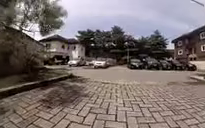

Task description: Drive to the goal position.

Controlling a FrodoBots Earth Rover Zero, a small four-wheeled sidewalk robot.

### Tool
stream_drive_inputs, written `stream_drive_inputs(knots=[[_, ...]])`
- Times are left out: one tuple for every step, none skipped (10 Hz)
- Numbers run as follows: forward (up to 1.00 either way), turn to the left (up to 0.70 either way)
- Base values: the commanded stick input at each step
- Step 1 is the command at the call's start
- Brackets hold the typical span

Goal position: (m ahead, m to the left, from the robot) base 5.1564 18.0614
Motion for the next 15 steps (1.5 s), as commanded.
stream_drive_inputs(knots=[[0.5,0.0],[0.5,0.0],[0.5,0.0],[0.5,0.0],[0.5,0.0],[0.5,0.0],[0.5,0.0],[0.5,0.0],[0.5,0.0],[0.5,0.0],[0.5,0.0],[0.5,0.0],[0.5,0.0],[0.5,0.0],[0.5,0.0]])
